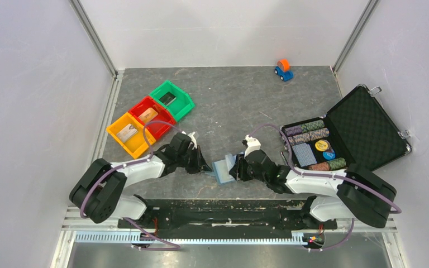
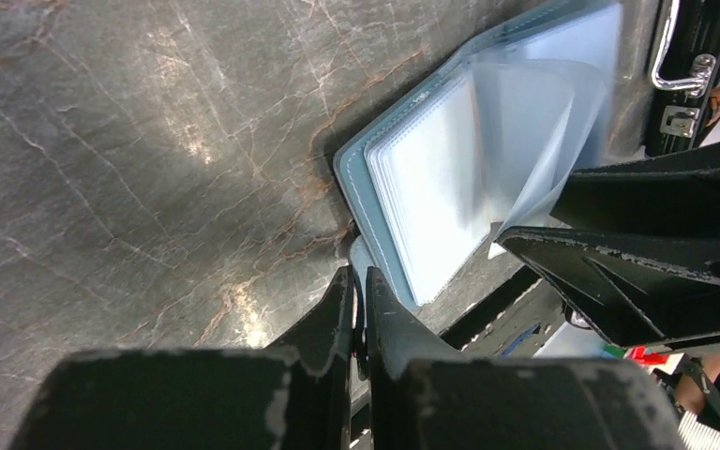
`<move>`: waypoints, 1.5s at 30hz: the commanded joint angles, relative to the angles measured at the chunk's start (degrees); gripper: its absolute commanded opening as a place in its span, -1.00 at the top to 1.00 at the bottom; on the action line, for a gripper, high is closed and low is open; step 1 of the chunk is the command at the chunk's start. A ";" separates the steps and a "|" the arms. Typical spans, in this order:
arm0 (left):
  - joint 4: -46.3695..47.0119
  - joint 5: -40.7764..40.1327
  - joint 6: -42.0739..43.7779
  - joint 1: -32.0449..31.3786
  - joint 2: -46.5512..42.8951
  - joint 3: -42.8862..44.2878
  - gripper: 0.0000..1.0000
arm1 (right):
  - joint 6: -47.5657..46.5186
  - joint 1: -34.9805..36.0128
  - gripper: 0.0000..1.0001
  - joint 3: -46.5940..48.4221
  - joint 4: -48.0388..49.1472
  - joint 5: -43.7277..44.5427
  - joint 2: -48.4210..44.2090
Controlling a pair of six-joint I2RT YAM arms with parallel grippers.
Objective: Take the credit cards out of the card holder
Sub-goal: Remove the credit card from the card holder.
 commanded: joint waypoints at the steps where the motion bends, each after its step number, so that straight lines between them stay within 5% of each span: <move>1: 3.25 -1.02 -1.98 -0.39 -4.33 -1.13 0.92 | -2.67 -0.38 0.18 3.61 -8.92 6.89 -4.52; 6: 3.16 -0.56 -2.18 -0.33 -7.08 -1.60 0.95 | -6.11 -1.32 0.16 6.25 -18.55 15.68 -7.78; 12: 4.48 1.67 -3.19 -0.42 -6.90 -1.34 0.95 | -8.03 -2.00 0.13 10.08 -21.70 12.46 -9.98; 22: 4.43 1.90 -3.45 -0.60 -7.58 -1.03 0.95 | -8.80 -1.59 0.01 11.37 -11.59 -3.65 -9.21; 36: 4.48 1.99 -3.89 -1.20 -7.20 -0.51 0.95 | -9.07 1.93 -0.45 10.86 -7.60 -3.18 1.09; 45: 4.41 2.10 -3.89 -1.40 -7.15 -0.24 0.95 | -9.36 3.92 -0.34 11.89 -9.50 0.88 5.81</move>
